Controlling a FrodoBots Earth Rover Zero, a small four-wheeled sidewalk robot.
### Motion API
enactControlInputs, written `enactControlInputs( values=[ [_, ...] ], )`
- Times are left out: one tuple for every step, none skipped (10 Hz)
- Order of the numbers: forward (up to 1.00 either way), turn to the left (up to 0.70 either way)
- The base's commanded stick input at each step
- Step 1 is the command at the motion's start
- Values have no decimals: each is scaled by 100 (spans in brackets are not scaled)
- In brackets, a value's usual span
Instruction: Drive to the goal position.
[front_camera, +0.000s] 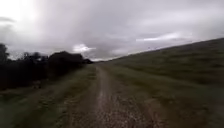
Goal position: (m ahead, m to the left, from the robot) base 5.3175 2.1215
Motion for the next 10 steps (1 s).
enactControlInputs(
  values=[
    [70,0],
    [70,0],
    [70,0],
    [70,0],
    [70,0],
    [70,0],
    [70,0],
    [70,0],
    [70,0],
    [70,0]
  ],
)
